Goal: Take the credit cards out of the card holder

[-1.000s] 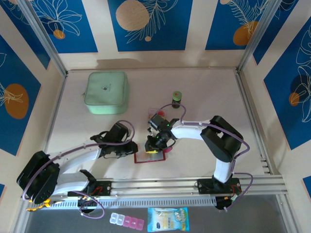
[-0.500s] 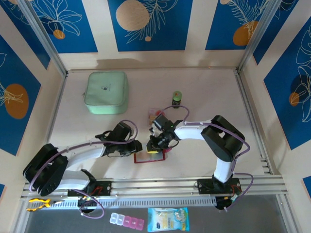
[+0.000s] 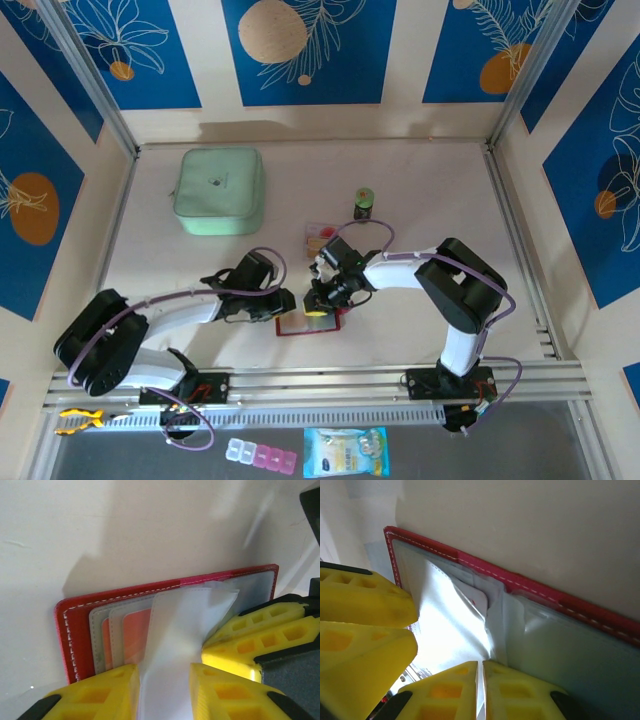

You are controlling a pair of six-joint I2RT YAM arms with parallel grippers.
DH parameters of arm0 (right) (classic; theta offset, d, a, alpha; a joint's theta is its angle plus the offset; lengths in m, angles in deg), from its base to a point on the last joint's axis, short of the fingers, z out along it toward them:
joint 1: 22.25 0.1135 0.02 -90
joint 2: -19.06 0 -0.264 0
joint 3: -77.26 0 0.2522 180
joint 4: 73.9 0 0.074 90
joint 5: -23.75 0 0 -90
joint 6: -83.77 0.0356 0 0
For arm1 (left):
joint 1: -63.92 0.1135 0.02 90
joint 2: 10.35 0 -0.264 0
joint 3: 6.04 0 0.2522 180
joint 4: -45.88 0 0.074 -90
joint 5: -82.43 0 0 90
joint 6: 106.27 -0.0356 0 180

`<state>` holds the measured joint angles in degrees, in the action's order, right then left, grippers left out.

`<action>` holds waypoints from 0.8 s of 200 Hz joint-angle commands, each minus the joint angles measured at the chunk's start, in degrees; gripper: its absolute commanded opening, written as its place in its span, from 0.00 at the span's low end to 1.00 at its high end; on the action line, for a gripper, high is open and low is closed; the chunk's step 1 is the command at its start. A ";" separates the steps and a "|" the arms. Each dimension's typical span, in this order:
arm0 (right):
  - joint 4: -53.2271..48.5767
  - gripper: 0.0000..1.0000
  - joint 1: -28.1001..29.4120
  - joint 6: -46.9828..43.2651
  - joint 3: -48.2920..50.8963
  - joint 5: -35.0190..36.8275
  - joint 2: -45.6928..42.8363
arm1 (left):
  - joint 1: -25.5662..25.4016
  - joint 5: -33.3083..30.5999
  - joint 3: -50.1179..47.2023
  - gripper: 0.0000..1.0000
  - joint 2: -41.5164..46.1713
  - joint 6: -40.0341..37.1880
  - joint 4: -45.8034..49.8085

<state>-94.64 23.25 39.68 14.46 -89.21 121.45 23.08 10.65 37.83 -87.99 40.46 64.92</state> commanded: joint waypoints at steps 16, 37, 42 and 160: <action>-1.02 0.13 -0.06 -0.02 1.58 -0.24 -0.79 | -0.69 2.04 0.91 0.30 -1.22 1.28 -2.71; -0.95 0.14 -0.14 0.05 1.62 -0.34 -1.18 | -0.78 2.23 0.96 0.28 -0.90 1.41 -2.73; -1.10 0.14 -0.17 0.14 1.58 -0.37 -1.34 | -0.74 2.19 0.94 0.28 -0.71 1.43 -2.64; -13.86 0.22 -2.02 0.14 -0.79 6.60 -15.88 | -2.92 2.72 4.95 0.23 0.59 1.77 -0.04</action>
<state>-103.27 22.37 40.31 14.64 -84.84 109.01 21.27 12.38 40.59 -87.88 41.97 63.65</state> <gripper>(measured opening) 0.222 0.244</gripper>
